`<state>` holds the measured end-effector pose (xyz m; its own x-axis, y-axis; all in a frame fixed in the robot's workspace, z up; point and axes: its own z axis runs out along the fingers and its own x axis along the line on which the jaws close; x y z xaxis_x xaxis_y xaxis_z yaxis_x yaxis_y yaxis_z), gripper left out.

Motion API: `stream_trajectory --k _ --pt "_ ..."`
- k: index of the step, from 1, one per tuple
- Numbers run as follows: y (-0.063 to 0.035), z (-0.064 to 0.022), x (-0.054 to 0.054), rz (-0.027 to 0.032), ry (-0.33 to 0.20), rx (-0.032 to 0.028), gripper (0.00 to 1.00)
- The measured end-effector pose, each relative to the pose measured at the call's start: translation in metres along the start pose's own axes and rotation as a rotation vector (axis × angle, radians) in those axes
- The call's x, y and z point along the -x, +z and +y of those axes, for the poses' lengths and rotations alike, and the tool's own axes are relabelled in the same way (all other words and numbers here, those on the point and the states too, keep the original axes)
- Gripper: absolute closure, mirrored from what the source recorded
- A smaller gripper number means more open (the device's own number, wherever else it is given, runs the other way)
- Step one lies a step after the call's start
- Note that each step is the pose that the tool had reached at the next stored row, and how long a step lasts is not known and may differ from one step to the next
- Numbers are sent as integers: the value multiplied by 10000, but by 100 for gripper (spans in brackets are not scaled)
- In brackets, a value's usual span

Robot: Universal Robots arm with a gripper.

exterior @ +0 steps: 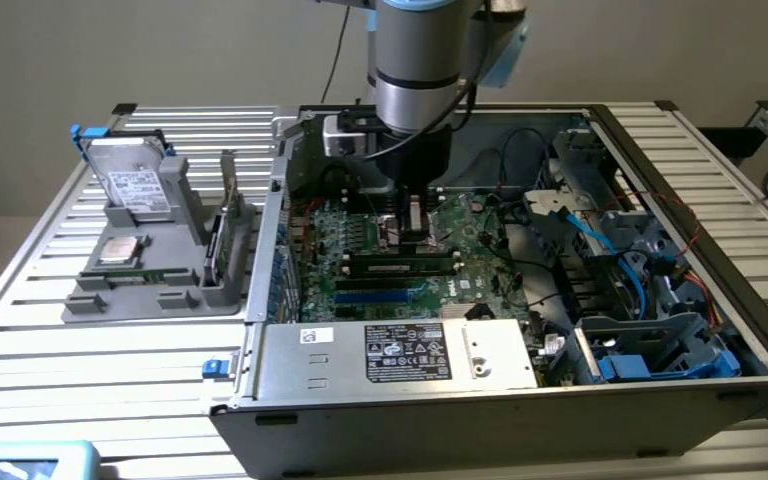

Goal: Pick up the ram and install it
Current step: 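Press down the ram until it locks into place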

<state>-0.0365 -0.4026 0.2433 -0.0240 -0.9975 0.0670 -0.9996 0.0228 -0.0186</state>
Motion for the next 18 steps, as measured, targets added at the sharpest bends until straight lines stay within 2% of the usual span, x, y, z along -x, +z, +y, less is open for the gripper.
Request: stream_trajectory --k 3,5,10,18 --pt "5 119 -6 -11 0 0 89" --pt "22 153 -7 -14 0 0 89" --pt "90 170 -3 -14 -4 -1 89" --pt "117 182 7 -22 -35 -3 89"
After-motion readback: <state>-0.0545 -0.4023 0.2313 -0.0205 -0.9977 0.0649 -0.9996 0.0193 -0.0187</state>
